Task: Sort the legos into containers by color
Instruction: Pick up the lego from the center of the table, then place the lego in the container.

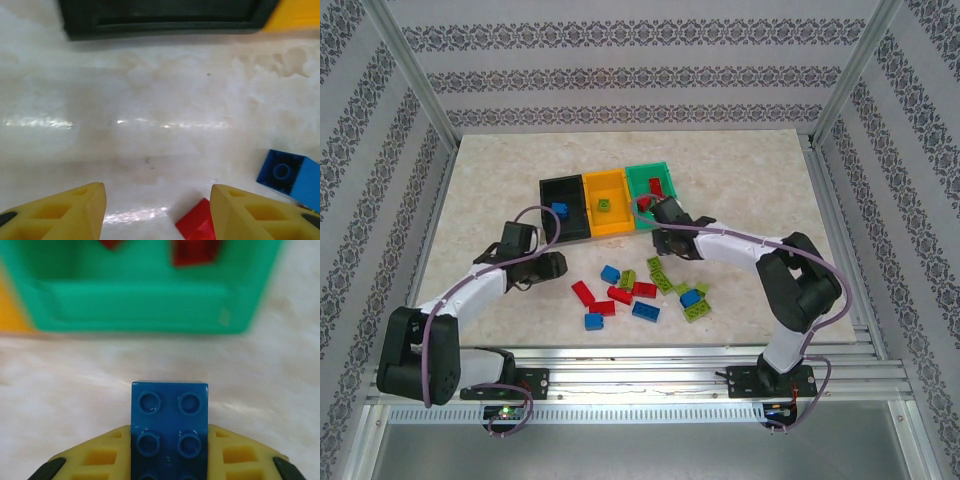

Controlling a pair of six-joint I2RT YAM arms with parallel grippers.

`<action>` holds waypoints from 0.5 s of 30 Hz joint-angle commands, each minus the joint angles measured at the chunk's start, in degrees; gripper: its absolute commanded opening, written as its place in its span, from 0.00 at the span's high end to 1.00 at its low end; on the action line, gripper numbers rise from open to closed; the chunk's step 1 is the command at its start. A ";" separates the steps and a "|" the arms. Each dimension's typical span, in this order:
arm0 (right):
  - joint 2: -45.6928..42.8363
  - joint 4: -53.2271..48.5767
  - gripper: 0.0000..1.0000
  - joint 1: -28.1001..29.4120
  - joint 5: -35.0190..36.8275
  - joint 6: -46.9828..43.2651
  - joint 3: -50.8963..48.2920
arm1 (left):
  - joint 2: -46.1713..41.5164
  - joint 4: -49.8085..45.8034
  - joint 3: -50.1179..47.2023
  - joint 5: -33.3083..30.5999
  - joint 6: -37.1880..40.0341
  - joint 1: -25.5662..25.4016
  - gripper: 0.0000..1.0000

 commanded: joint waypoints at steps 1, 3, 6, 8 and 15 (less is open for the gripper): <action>-0.05 1.32 0.77 3.36 -3.42 -1.66 7.08 | -1.69 7.15 -3.06 8.06 -3.47 4.05 0.43; 3.02 2.29 0.77 4.90 -5.64 -1.78 11.81 | -1.81 8.12 -3.82 10.02 -3.85 5.53 0.43; 8.90 2.41 0.76 6.70 -9.41 -1.62 20.95 | -1.82 7.41 -3.81 11.88 -3.38 6.80 0.43; 13.40 2.30 0.75 7.74 -11.17 -1.32 27.39 | -2.08 6.66 -3.75 12.56 -3.11 7.27 0.43; 26.33 -1.20 0.71 8.42 -14.01 -2.43 47.02 | -3.64 5.42 -4.08 15.68 -2.93 7.80 0.42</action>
